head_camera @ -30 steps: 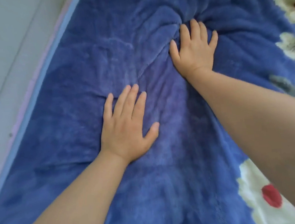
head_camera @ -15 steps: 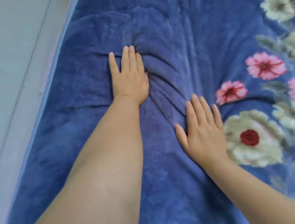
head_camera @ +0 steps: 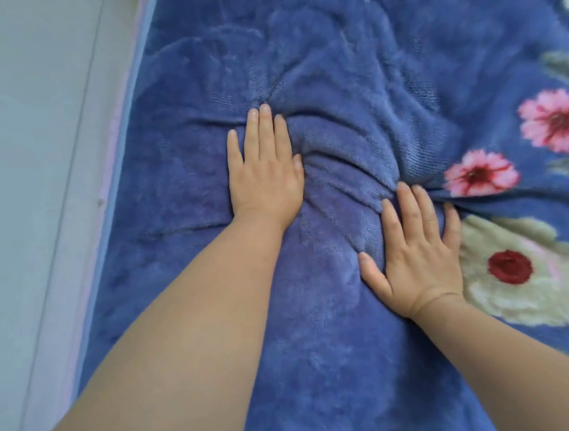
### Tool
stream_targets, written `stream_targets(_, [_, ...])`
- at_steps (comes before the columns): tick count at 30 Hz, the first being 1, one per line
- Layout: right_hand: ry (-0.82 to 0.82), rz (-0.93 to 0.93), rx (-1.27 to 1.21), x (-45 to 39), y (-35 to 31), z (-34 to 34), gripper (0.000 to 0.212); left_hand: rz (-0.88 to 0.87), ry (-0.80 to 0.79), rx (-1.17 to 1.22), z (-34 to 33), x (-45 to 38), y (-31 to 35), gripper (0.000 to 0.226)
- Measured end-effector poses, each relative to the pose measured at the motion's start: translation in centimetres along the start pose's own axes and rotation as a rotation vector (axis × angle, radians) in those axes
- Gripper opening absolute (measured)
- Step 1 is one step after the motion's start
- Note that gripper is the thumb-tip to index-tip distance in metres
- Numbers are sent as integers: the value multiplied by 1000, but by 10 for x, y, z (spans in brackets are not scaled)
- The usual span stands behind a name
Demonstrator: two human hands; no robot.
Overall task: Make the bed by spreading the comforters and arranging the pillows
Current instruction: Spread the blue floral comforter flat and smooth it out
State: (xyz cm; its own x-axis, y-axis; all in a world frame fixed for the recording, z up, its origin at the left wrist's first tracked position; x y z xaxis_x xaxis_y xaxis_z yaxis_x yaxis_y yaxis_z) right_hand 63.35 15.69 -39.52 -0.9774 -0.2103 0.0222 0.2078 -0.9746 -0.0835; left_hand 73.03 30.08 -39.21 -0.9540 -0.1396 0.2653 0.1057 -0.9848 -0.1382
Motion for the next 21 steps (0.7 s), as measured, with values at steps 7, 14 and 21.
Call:
stream_targets(7, [-10, 30, -85, 3, -5, 3, 82, -3, -46, 165, -16, 76, -4, 59])
stream_targets(14, [-67, 32, -108, 2, -4, 5, 95, -109, 191, 287, -40, 201, 4, 64])
stream_targets(21, [-4, 68, -84, 8, -8, 11, 65, -111, 199, 223, -55, 232, 9, 63])
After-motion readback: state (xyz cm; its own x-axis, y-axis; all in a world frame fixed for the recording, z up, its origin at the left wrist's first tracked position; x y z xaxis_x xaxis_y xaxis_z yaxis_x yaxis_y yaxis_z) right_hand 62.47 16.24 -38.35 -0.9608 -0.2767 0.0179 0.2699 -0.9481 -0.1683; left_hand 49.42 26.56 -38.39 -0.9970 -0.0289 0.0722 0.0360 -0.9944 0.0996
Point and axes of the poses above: each hand's wrist, its own x-axis away from the middle knuckle, its own z-axis out of the back of the hand, y = z × x, the point moved 10 cm from there along -x, towards the middle knuckle, and after that the axes turned 11 degrees about z, right-handed, at the moved point
